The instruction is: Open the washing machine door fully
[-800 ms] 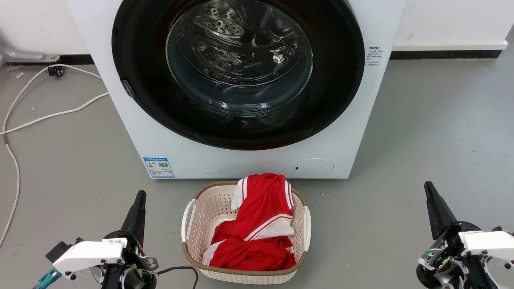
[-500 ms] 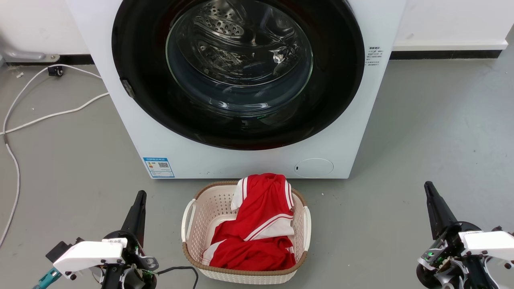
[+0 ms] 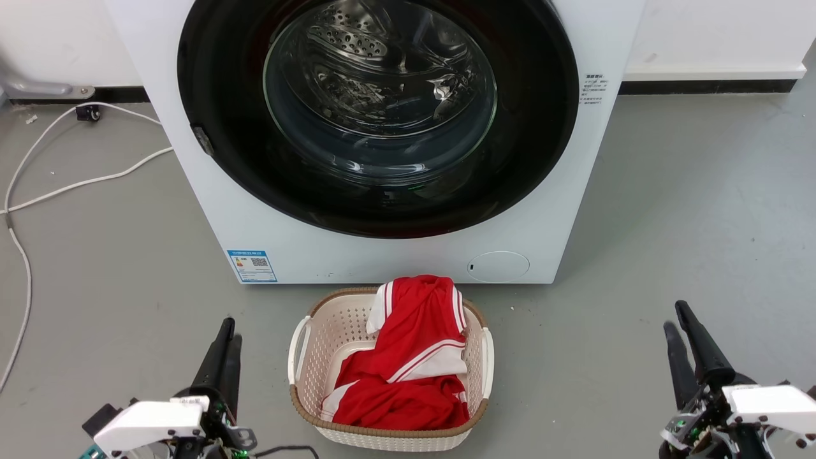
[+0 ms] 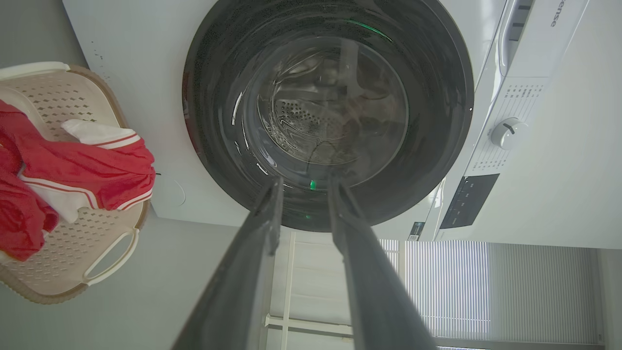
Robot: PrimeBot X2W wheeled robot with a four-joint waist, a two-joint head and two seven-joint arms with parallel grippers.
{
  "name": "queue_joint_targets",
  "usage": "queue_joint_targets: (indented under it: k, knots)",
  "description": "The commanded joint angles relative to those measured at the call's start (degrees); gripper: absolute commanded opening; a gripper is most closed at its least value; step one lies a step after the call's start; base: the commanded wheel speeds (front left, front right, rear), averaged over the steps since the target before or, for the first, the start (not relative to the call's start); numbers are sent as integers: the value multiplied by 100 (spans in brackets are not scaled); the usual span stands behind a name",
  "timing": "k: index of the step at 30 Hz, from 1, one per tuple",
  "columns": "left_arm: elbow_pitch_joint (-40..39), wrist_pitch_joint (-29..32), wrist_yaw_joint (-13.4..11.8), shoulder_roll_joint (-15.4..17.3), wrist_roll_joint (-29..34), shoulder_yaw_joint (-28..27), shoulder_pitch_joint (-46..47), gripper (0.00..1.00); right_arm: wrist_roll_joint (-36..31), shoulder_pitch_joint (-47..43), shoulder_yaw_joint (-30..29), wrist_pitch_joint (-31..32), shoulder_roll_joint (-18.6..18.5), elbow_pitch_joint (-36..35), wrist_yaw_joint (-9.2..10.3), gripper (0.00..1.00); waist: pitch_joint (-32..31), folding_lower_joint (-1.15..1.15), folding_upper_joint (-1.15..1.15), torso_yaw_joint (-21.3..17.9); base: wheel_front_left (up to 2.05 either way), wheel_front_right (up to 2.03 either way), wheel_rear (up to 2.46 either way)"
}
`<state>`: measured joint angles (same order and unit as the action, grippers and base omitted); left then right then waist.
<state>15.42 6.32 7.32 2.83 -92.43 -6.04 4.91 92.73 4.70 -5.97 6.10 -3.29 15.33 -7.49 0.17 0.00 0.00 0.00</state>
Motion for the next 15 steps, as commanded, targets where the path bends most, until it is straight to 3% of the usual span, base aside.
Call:
queue_joint_targets:
  k: [1, 15]
  knots:
    - [-32, -41, 1, 1, 8, 25, 3, 100, -22, -9, 19, -43, 0, -52, 0, 100, 1, 0, 0, 0, 0, 0, 0]
    - [-470, -434, 5, 3, 433, 209, -11, 100, -493, -148, 153, -430, 7, -478, 0, 100, 18, 0, 0, 8, 0, 0, 0]
